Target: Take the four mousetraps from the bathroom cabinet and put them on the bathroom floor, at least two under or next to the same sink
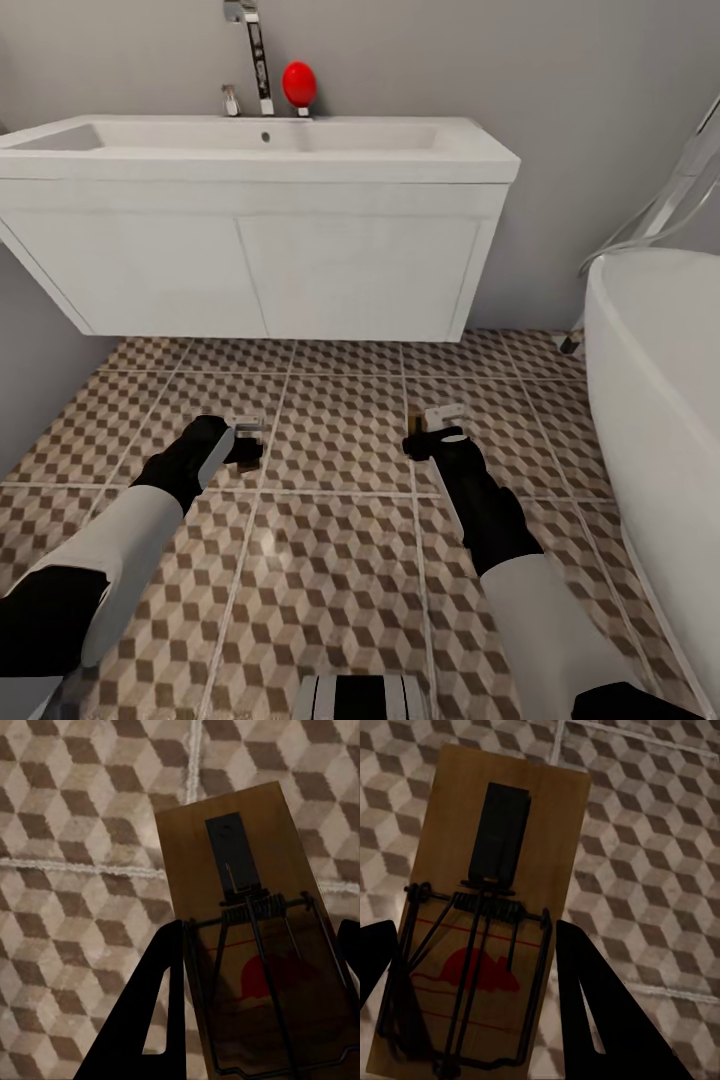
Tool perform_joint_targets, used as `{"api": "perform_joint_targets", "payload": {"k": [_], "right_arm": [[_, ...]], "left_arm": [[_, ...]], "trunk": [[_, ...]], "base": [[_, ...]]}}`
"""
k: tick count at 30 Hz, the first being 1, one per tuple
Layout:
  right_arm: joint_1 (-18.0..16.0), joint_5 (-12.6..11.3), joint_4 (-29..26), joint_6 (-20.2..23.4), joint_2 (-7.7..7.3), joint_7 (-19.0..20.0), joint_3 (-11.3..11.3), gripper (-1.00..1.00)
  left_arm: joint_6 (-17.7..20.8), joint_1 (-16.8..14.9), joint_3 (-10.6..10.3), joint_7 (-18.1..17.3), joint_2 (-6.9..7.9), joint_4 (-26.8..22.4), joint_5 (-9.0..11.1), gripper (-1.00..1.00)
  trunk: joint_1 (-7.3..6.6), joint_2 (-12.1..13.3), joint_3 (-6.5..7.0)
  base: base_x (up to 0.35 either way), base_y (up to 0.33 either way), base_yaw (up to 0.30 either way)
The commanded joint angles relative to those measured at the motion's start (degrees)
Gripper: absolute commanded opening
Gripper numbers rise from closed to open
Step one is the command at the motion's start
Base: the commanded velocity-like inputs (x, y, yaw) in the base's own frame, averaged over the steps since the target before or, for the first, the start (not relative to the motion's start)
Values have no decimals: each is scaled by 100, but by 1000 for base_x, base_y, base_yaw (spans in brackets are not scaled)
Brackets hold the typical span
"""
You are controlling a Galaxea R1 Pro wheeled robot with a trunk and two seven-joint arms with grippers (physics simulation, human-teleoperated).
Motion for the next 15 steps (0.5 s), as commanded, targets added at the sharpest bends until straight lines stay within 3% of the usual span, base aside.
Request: {"api": "perform_joint_targets", "payload": {"k": [1,8,15], "right_arm": [[-3,-14,-5,28,0,-33,10,-100],[-3,-14,-5,28,0,-24,11,-100],[-3,-14,-5,28,0,-24,5,-100]], "left_arm": [[21,-3,-46,53,9,-9,51,-100],[21,-2,-39,53,9,-53,51,-100],[27,-3,-41,52,12,-564,51,-100]], "trunk": [[1,-4,-35],[19,-13,-245],[37,-22,-455]], "base": [[0,0,0],[0,0,0],[0,0,0]]}}
